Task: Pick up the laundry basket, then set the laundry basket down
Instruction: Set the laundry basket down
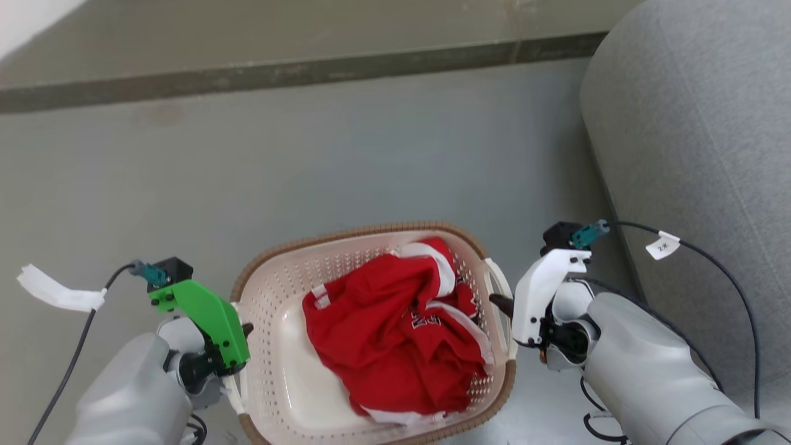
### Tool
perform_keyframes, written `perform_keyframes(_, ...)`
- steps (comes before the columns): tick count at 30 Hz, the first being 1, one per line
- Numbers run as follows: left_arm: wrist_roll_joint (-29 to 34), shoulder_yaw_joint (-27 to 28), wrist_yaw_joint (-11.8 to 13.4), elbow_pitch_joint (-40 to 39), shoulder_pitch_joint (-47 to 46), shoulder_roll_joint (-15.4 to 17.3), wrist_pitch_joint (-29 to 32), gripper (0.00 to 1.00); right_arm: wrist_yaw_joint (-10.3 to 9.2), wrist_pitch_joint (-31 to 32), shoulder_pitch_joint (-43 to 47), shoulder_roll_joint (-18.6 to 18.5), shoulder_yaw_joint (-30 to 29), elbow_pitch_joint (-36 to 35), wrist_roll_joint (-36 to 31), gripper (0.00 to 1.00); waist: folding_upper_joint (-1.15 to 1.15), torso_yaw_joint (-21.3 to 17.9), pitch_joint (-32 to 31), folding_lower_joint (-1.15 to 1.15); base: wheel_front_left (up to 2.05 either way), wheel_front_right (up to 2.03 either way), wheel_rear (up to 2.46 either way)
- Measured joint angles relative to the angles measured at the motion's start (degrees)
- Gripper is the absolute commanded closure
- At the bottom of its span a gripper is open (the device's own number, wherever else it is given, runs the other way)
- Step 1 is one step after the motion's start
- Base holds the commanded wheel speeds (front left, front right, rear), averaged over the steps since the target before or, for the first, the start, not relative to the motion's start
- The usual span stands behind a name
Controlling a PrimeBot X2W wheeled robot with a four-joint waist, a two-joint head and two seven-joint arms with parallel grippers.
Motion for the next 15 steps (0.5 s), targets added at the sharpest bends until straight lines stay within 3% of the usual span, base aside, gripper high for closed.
perform_keyframes(15,1.2,-1.1,0.0,-0.5,-4.2,-0.1,-4.9,1.00,-2.13,-6.7,-3.8,0.0,0.6,-0.3,-1.9,1.00,0.00,0.5,10.8,0.00,0.00,0.00,0.00)
